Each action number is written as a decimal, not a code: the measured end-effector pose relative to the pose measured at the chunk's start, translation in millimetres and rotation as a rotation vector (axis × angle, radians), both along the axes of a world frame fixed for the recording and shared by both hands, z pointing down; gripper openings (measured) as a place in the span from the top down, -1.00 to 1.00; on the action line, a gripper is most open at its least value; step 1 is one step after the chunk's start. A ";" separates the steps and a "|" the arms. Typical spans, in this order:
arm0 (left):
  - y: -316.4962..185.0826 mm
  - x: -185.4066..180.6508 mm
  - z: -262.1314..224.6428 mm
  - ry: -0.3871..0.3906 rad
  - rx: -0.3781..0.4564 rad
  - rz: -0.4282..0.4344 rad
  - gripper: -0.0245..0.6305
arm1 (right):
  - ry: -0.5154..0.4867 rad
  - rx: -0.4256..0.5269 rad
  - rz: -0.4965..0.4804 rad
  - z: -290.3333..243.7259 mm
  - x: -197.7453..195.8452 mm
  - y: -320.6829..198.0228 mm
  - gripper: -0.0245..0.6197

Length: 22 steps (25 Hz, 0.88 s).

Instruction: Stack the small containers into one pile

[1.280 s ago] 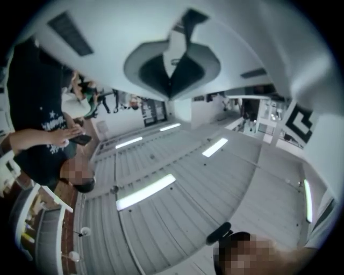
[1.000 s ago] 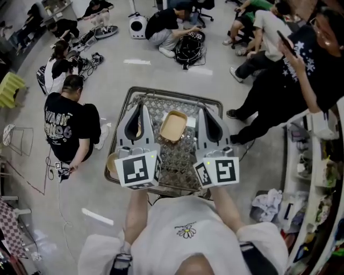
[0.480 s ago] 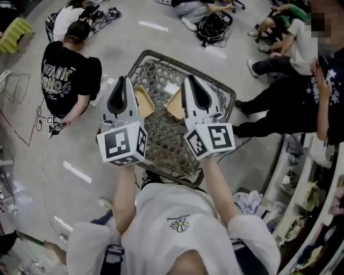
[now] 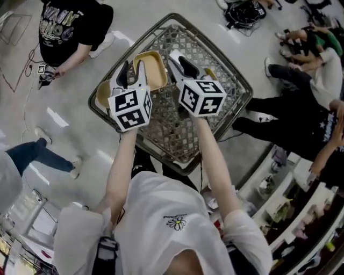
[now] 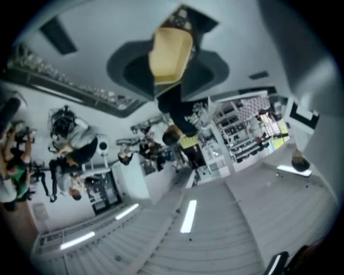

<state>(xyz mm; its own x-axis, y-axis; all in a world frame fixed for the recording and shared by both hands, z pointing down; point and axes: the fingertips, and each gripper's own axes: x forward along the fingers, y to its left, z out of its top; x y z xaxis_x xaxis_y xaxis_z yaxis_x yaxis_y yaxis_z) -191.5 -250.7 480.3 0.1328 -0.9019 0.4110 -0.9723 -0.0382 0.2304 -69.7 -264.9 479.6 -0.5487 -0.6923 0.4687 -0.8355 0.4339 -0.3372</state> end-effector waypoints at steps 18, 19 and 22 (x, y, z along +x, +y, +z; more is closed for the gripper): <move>30.0 9.2 172.0 0.221 -0.457 -0.073 0.45 | 0.110 -0.464 0.051 158.9 -4.1 9.2 0.44; 30.7 9.2 174.4 0.218 -0.466 -0.074 0.47 | 0.107 -0.470 0.049 158.8 -5.3 10.3 0.44; 32.7 9.1 181.2 0.218 -0.480 -0.082 0.50 | 0.119 -0.483 0.043 164.3 -6.5 13.4 0.44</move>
